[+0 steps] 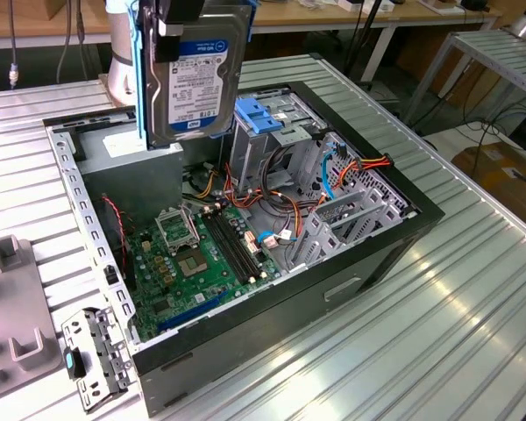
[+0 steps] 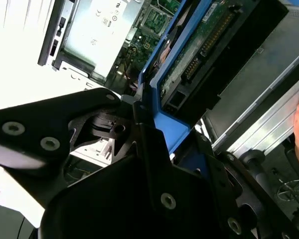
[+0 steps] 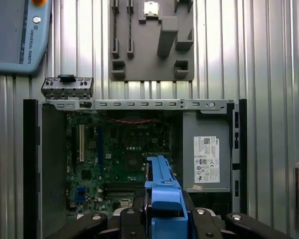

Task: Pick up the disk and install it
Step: 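Pick up the disk, then insert the disk into the insertion slot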

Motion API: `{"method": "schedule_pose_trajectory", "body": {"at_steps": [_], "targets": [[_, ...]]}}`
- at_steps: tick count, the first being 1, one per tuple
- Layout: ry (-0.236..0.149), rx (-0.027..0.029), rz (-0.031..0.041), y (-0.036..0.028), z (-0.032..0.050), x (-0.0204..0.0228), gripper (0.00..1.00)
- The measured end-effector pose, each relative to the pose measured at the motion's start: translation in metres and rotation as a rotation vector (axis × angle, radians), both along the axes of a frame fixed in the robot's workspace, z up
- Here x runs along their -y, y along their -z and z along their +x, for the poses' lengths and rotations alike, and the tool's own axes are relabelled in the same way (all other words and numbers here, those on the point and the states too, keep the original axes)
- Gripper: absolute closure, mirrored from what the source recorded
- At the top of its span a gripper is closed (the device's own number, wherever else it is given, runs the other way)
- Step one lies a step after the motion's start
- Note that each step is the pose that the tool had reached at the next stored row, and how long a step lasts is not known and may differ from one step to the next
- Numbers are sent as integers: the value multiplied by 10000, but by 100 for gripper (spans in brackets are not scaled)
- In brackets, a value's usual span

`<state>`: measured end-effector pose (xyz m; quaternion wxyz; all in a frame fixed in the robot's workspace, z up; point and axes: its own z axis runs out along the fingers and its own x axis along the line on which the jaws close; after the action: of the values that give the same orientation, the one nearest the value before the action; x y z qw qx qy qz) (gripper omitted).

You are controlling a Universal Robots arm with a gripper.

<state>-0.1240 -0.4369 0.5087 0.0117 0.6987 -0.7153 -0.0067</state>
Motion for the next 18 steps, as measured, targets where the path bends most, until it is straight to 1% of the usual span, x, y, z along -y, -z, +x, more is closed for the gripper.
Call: {"method": "schedule_pose_trajectory", "body": {"at_steps": [5, 7, 10, 13, 18], "targets": [[1, -1, 0, 0, 0, 4, 63], [1, 0, 0, 0, 0, 29, 63], [0, 0, 0, 0, 0, 35, 63], [0, 0, 0, 0, 0, 49, 63], [0, 0, 0, 0, 0, 85, 63]]}}
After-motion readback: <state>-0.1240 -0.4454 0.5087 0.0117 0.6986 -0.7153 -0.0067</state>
